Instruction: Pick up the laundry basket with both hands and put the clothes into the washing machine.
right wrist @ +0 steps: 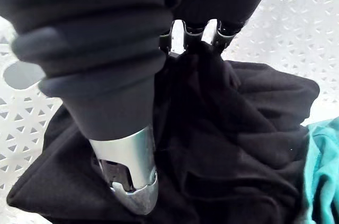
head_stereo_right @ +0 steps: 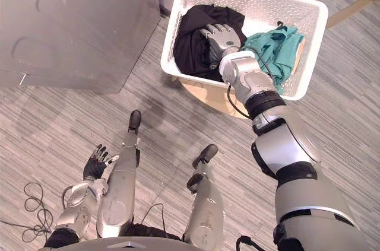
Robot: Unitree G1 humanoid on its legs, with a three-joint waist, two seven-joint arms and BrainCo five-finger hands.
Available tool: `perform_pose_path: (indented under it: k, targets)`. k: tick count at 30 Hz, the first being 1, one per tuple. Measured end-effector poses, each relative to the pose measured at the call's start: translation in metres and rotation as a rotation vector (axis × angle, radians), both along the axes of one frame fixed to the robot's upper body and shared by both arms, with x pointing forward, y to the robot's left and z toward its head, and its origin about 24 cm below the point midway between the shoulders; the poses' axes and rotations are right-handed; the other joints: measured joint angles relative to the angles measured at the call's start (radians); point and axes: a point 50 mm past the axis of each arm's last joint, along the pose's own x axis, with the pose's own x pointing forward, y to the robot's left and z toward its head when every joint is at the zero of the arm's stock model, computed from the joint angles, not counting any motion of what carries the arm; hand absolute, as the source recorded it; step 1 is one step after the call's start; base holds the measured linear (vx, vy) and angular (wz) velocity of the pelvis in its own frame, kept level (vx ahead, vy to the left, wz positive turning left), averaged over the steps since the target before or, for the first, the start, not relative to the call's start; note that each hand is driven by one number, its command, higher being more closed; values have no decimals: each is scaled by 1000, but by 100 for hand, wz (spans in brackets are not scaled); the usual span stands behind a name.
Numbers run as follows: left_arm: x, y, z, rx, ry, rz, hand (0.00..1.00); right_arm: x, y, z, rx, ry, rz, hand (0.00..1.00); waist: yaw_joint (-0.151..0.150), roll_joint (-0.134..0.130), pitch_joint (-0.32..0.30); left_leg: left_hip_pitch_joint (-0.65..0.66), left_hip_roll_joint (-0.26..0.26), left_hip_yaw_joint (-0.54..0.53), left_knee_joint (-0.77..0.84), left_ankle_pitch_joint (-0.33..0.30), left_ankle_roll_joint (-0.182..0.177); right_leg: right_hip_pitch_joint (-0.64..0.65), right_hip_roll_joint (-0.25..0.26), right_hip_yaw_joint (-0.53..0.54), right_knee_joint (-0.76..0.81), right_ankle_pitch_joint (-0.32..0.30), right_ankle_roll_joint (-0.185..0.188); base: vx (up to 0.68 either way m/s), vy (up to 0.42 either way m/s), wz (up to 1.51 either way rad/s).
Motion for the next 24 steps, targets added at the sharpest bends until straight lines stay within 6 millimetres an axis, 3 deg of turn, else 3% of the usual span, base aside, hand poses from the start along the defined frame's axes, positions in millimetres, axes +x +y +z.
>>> perform_pose_path:
  k: [14,15,24]
  targets:
    - [20,-22,40,-72,-201,5,0,-1,-5,5,92,-43,-14,0,3,-11,6,-95,-8,-28,0,16,1,-98,-28,-35,84,-42,2,15,-1,6]
    - [20,-23,40,-77,-201,5,0,-1,-5,4,94,-41,-18,100,3,-13,6,-95,-8,-28,0,16,1,-98,-29,-37,86,-44,1,55,-3,6]
    - [19,-23,40,-96,-201,40,0,-2,3,8,134,-69,6,100,0,-26,5,-114,-5,-31,16,12,5,-131,-42,-40,147,-77,-8,10,-1,1]
